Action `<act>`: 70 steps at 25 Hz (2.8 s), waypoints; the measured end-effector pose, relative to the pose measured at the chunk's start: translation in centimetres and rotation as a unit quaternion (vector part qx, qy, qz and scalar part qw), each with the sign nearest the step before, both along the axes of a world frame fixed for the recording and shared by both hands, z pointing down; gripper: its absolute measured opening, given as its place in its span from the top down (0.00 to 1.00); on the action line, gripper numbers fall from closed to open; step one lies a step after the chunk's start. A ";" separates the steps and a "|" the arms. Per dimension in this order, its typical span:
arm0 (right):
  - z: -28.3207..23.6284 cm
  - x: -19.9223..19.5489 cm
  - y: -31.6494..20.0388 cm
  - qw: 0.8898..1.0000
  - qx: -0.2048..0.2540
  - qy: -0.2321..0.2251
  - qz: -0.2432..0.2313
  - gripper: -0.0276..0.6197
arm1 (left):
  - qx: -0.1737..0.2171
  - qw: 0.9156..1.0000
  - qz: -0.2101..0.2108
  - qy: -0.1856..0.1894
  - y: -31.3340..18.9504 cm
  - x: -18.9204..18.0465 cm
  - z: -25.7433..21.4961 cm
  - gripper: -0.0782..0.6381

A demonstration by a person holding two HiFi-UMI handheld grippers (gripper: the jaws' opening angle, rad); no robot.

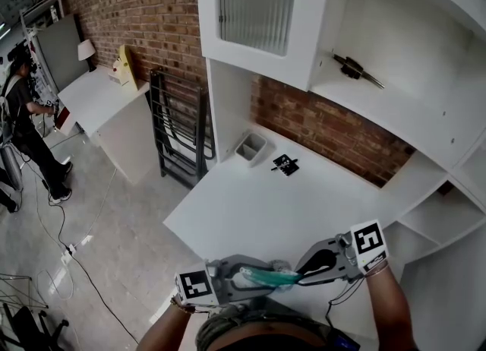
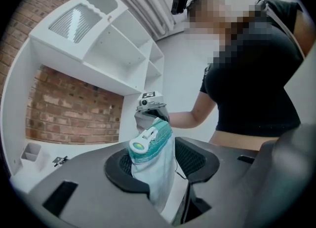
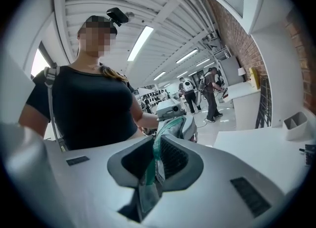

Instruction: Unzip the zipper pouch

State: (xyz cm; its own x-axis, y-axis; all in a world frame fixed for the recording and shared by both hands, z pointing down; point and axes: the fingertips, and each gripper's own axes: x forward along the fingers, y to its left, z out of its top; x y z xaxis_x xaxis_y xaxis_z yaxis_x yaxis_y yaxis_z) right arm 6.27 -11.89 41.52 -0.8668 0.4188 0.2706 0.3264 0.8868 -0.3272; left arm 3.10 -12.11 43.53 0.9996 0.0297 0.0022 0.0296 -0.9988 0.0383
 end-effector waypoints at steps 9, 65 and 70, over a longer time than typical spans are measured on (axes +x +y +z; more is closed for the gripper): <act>0.7 0.3 -0.3 1.000 -0.006 -0.002 0.028 0.89 | 0.017 1.000 0.001 -0.012 0.5 0.3 -0.3 0.81; -0.9 -10.4 -5.3 0.883 0.215 0.012 0.417 0.74 | 0.202 0.835 -0.423 -0.289 -9.9 -4.0 2.5 0.88; 0.0 -10.8 -5.3 0.875 0.240 0.039 0.418 0.73 | 0.211 0.821 -0.423 -0.320 -10.1 -4.3 3.3 0.88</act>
